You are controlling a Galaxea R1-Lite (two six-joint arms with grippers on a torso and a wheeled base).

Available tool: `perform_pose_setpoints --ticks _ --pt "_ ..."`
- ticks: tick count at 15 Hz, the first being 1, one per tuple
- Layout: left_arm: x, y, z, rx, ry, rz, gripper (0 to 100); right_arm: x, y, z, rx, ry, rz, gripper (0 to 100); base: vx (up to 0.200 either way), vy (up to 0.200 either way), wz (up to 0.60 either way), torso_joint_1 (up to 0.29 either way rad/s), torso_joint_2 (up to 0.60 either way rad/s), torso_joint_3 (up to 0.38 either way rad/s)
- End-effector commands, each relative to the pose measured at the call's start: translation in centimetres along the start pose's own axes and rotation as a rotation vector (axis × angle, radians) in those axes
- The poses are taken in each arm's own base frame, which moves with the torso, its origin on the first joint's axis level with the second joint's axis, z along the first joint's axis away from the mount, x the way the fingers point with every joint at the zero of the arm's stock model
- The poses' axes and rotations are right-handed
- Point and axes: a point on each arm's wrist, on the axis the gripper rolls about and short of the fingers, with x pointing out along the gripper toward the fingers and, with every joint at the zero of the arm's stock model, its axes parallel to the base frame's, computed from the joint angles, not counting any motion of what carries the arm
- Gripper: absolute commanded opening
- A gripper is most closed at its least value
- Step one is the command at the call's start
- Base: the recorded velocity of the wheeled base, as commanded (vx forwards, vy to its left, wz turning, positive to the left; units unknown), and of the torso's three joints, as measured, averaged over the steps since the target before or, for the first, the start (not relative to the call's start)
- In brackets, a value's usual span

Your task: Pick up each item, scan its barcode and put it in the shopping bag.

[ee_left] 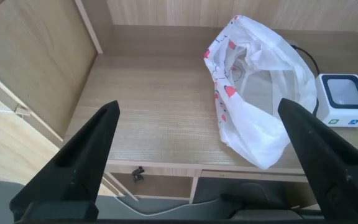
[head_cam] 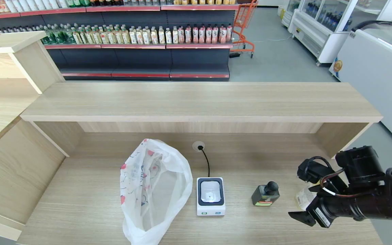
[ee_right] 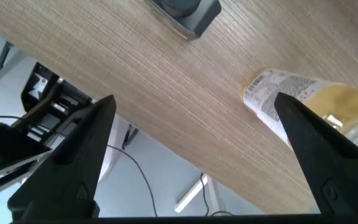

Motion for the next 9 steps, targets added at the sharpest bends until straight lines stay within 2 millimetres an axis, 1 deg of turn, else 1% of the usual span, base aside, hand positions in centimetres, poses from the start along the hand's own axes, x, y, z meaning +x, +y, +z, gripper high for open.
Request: perform_pose_setpoints --ticks 1,4,6,9 --pt "0.0 0.0 0.0 0.000 0.000 0.001 100 3.4 0.4 -0.4 -0.022 0.032 0.033 100 0.000 0.000 0.00 0.000 0.00 0.000" --pt "0.0 0.0 0.0 0.000 0.000 0.001 100 5.3 0.5 0.1 -0.049 -0.024 0.040 100 0.000 0.000 0.00 0.000 0.00 0.000" --pt "0.0 0.0 0.0 0.000 0.000 0.001 100 6.3 0.7 0.3 -0.058 -0.067 0.095 100 0.000 0.000 0.00 0.000 0.00 0.000" --pt "0.0 0.0 0.0 0.000 0.000 0.001 100 7.8 0.8 0.6 -0.069 -0.088 0.102 100 0.000 0.000 0.00 0.000 0.00 0.000"
